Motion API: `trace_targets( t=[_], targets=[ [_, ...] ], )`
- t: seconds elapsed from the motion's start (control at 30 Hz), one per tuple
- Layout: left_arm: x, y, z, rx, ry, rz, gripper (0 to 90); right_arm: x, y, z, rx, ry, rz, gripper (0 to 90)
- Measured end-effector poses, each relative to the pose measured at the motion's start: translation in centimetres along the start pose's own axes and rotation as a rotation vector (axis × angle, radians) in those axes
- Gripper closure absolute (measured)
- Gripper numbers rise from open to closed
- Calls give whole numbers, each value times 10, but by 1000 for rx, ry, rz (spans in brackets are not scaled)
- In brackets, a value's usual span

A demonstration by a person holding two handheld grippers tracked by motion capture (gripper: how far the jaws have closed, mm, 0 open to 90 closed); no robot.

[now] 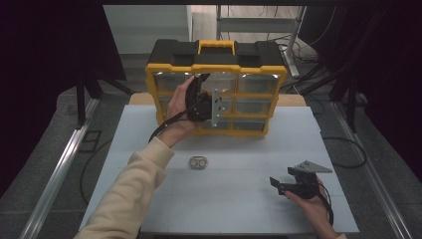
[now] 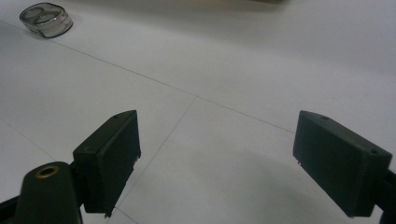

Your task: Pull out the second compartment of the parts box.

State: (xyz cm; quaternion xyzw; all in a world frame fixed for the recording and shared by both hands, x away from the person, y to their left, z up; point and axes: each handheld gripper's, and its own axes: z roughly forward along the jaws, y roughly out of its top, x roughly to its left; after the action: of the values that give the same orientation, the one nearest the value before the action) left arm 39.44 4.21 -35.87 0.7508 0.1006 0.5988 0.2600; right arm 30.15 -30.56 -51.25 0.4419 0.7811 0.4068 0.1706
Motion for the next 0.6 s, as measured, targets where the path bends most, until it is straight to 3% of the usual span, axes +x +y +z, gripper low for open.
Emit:
trace_targets(
  t=[0.6],
  targets=[
    [5,-5,5,8,70,18,291,0,0,1,0,0,1,151]
  ],
)
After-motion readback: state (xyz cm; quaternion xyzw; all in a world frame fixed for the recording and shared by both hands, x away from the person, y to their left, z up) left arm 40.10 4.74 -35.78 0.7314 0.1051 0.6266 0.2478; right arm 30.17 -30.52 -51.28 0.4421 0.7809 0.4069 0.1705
